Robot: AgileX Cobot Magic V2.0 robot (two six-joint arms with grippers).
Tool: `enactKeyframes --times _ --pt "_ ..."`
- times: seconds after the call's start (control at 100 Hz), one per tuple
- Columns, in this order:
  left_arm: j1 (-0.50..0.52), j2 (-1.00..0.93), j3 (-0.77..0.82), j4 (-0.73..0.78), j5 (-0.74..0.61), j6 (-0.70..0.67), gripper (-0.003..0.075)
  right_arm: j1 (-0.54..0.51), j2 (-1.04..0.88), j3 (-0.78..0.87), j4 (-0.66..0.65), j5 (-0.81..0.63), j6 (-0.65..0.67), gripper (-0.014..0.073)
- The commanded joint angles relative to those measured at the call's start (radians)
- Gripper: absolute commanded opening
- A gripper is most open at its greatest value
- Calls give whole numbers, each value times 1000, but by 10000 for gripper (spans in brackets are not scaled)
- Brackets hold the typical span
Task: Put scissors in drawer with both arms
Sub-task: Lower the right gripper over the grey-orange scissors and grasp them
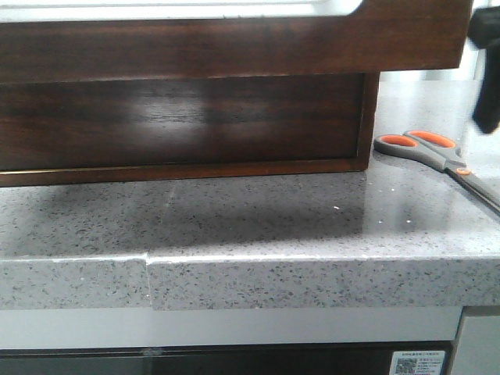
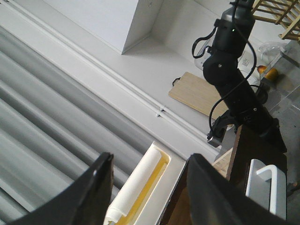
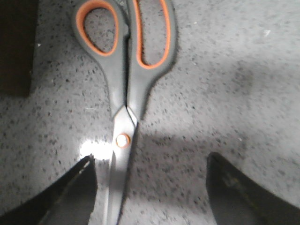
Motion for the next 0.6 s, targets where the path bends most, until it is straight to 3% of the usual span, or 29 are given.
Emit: enactKeyframes --times 0.0,0.3,0.59 --pt "-7 6 -34 -45 -27 -14 346 4 23 -81 18 12 -7 442" --pt "-7 6 -34 -45 -27 -14 346 27 127 -154 38 43 -7 442" --pt "-7 6 -34 -45 -27 -14 346 68 188 -154 -20 36 -7 442"
